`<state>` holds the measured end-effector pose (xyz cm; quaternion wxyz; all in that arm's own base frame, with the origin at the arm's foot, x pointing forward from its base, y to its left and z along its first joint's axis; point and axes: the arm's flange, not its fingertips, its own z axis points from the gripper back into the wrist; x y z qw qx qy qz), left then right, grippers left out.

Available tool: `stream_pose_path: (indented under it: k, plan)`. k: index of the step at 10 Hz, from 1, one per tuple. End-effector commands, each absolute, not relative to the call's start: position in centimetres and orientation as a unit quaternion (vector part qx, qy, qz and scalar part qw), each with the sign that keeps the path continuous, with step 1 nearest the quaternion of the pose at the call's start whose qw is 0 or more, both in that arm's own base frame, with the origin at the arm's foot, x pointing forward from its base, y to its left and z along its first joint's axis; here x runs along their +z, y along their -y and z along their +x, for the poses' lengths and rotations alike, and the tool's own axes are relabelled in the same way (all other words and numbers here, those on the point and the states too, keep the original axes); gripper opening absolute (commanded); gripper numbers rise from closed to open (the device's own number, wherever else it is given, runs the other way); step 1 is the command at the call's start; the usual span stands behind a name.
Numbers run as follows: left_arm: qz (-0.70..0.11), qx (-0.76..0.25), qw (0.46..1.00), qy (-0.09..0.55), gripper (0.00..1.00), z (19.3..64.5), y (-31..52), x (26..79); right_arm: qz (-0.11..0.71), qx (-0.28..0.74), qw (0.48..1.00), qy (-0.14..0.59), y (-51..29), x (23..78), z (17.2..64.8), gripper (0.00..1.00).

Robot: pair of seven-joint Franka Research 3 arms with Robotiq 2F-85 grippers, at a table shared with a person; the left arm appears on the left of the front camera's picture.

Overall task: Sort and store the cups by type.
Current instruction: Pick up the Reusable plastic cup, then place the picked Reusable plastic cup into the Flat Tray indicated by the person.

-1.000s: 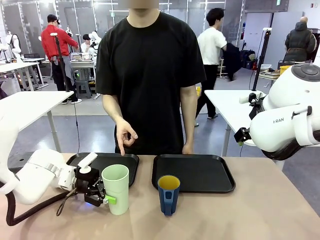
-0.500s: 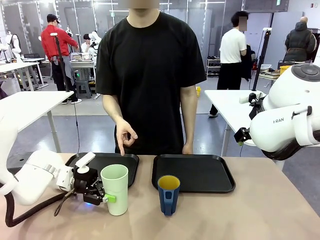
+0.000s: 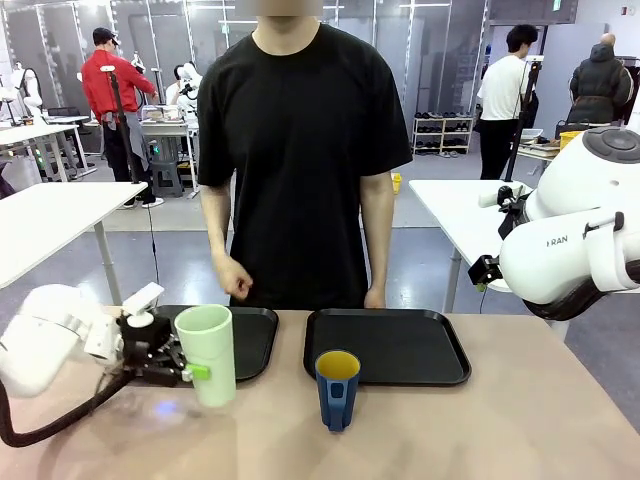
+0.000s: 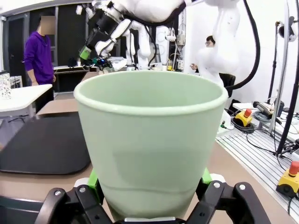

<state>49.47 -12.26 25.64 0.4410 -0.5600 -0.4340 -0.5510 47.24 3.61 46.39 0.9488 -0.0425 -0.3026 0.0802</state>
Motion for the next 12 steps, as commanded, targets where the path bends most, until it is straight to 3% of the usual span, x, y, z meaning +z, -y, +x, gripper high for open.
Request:
stream_pose_path:
  k: [1,12]
  plan:
    - [-0.549,-0.541,0.448,0.452,0.51,48.0,10.0,29.6,-0.046,0.083,0.948,0.303,-3.6,46.4,47.4,1.0]
    - [-0.528,-0.547,0.455,0.465,0.51,48.3,8.0,30.7,-0.046,0.083,0.948,0.303,-3.6,46.4,47.4,1.0]
